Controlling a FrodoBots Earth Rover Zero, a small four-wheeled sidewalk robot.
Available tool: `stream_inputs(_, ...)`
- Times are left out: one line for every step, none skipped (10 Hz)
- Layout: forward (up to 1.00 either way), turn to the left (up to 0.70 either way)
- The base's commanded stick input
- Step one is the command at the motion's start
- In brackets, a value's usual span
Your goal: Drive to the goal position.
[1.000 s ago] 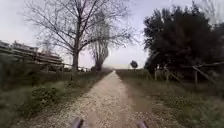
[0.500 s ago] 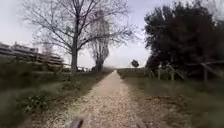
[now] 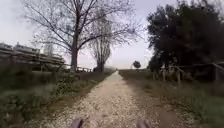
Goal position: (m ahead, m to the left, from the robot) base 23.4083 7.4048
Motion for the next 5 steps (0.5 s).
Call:
stream_inputs(0.7, -0.08)
stream_inputs(0.7, 0.0)
stream_inputs(0.7, 0.0)
stream_inputs(0.7, 0.0)
stream_inputs(0.7, 0.0)
